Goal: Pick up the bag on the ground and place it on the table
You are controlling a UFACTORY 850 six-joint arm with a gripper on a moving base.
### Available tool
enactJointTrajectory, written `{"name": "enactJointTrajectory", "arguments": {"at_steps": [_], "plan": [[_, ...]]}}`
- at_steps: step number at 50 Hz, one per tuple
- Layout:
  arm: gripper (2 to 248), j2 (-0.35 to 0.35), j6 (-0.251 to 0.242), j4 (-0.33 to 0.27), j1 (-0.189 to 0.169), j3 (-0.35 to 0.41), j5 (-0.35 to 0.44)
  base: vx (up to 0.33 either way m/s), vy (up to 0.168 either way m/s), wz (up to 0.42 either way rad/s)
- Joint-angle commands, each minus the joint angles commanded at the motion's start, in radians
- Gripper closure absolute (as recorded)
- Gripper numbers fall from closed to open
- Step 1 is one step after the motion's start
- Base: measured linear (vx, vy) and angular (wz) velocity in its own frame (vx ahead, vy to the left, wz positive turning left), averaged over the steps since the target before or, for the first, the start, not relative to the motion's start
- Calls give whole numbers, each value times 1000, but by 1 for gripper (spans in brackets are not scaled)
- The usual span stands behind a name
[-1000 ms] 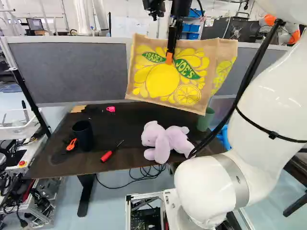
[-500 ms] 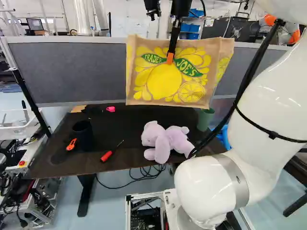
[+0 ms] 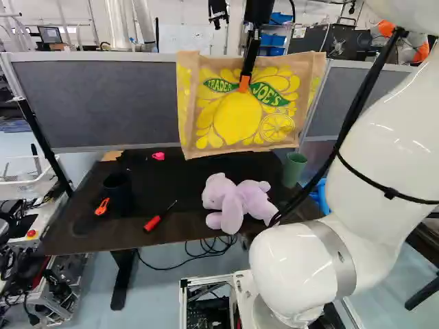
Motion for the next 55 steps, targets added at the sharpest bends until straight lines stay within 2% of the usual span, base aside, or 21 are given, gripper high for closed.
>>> {"name": "enactJointTrajectory", "arguments": {"at_steps": [33, 55], "plan": [[228, 0, -1, 0, 0, 0, 0, 0, 0, 0], [228, -38, -1, 0, -2, -38, 0, 0, 0, 0]]}}
